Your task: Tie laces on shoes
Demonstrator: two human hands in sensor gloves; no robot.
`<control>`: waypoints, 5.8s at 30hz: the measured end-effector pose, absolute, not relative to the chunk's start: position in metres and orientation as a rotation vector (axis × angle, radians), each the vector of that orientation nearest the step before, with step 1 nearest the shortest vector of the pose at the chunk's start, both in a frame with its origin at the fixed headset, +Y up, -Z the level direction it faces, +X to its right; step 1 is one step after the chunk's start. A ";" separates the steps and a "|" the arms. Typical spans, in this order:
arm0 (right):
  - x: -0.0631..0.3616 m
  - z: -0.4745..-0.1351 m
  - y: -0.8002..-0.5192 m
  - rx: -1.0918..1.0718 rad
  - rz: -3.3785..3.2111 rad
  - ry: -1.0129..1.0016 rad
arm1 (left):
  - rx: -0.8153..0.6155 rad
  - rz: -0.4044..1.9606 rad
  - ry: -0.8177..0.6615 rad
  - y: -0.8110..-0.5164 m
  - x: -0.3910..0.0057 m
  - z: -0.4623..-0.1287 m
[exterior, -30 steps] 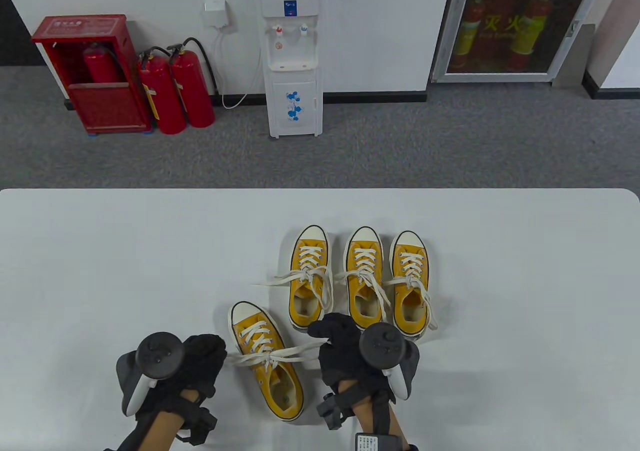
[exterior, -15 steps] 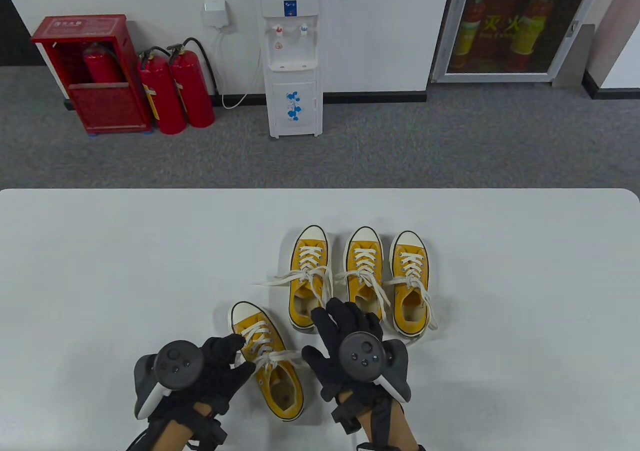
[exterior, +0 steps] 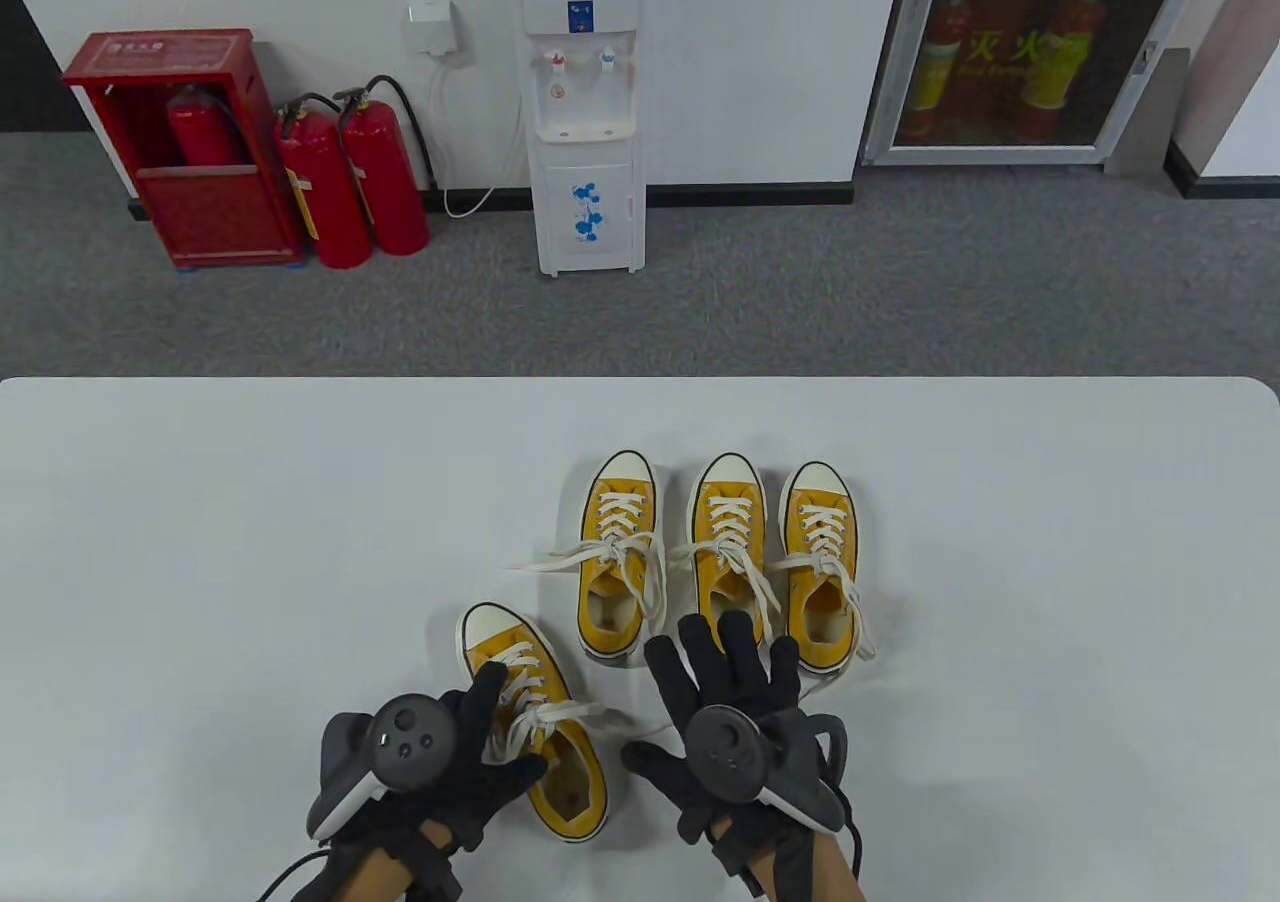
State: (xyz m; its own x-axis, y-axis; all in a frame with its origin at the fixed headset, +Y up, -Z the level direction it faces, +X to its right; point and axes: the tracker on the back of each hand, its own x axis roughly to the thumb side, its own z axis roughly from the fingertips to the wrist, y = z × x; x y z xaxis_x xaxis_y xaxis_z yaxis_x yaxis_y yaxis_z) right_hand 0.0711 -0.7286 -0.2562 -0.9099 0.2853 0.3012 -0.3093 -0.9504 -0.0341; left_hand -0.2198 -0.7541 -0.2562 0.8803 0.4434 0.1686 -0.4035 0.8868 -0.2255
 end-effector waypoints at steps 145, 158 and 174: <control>0.056 -0.243 -0.732 0.527 2.814 -0.133 | 0.046 0.170 -0.318 -0.727 -0.207 -0.265; 0.046 -0.242 -0.738 0.585 2.839 -0.083 | 0.017 0.152 -0.318 -0.755 -0.213 -0.262; 0.052 -0.245 -0.738 0.533 2.840 -0.070 | 0.010 0.151 -0.299 -0.754 -0.219 -0.263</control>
